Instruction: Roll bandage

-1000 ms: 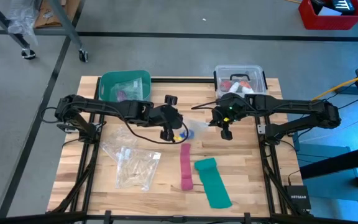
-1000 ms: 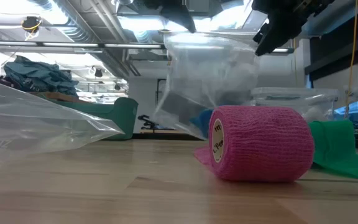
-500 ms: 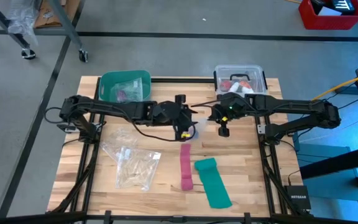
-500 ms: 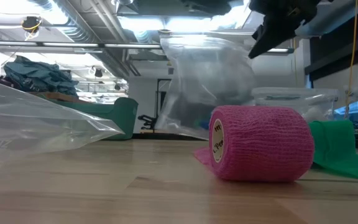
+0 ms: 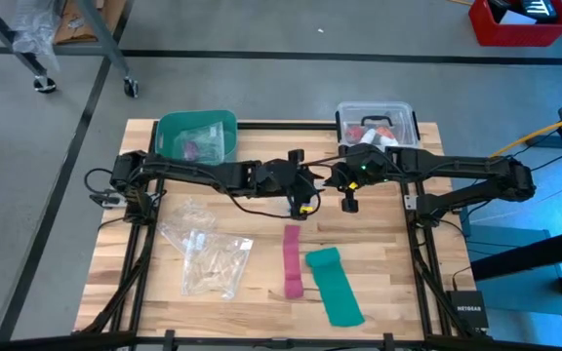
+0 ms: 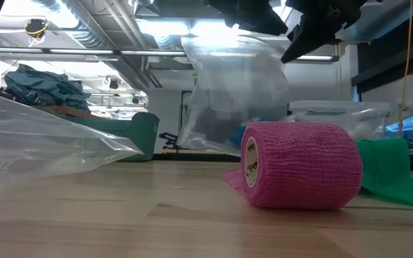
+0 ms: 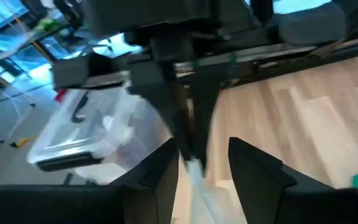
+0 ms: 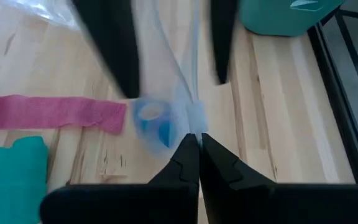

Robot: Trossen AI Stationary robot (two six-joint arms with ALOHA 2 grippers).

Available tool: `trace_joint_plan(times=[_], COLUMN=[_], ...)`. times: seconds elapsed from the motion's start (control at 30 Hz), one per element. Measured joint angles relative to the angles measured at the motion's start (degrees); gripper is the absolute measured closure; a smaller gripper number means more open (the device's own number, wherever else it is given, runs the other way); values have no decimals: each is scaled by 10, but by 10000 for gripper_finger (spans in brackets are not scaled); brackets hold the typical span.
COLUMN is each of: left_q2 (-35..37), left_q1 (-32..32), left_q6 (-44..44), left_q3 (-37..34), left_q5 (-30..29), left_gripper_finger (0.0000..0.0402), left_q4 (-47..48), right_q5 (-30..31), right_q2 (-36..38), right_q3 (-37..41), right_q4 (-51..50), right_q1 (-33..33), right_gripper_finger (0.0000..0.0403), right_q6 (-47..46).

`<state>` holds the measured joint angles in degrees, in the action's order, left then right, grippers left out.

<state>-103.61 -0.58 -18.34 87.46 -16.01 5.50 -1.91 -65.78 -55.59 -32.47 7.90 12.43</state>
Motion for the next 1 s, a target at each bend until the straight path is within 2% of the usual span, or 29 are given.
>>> trace_joint_plan(times=[0.3,0.53,0.67,0.9,1.0], left_q2=[-5,-5,-5,-5,-5], left_q1=[12,15,15,14,14], left_q6=[21,19,19,9,2], left_q3=[-1,-1,-1,-1,-1], left_q5=[6,6,6,2,2], left_gripper_finger=[270,273,300,386,390], left_q4=[-3,0,29,46,47], right_q5=[-9,-17,-17,-17,-17], right_q2=[0,0,0,0,0], right_q3=[0,0,0,0,0], right_q4=[43,40,40,38,39], right_q1=[0,0,0,0,0], right_gripper_finger=[402,402,402,402,402], right_q6=[0,1,1,1,1])
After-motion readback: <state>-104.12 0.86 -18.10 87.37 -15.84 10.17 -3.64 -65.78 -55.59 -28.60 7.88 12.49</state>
